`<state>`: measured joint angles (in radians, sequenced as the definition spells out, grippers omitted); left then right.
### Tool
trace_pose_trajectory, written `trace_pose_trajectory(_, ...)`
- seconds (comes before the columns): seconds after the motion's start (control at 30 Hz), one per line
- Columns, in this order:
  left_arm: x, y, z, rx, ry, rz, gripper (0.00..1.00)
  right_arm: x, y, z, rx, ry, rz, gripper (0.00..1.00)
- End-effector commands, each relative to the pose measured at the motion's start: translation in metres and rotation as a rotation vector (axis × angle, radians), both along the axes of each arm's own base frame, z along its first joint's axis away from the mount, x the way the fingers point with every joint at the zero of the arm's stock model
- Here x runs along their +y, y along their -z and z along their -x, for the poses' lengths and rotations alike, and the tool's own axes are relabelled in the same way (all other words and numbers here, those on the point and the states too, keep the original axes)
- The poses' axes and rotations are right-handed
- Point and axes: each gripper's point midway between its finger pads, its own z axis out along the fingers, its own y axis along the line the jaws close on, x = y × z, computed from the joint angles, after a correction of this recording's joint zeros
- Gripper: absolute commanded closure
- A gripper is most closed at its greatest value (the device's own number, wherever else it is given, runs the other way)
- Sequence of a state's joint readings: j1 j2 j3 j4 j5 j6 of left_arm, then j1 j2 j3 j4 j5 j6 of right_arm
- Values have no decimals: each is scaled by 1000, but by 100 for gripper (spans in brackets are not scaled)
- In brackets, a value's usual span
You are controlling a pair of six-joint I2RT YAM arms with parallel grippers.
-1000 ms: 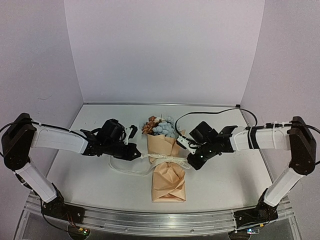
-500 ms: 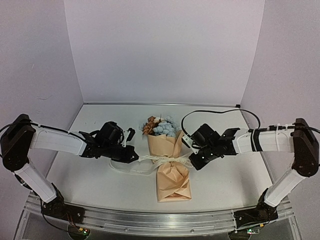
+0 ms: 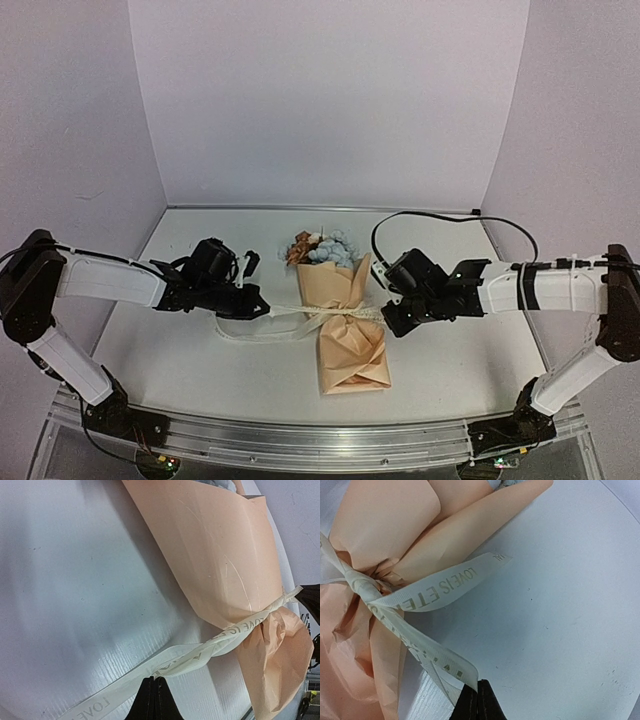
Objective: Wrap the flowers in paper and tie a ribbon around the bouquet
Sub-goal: Tie the half-tied ribbon around the folded bouquet.
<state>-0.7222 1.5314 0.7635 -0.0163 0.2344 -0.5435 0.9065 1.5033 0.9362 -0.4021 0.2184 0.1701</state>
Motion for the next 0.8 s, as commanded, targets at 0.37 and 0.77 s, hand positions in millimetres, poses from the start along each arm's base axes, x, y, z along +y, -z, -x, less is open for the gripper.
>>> trace_pose_trajectory(0.37, 88, 38, -13, 139, -305, -85, 100, -35, 65, 35, 51, 174, 50, 100)
trace_pose_trajectory(0.77, 62, 15, -14, 102, -156, 54, 100, 12, 57, 48, 80, -57, -56, 85)
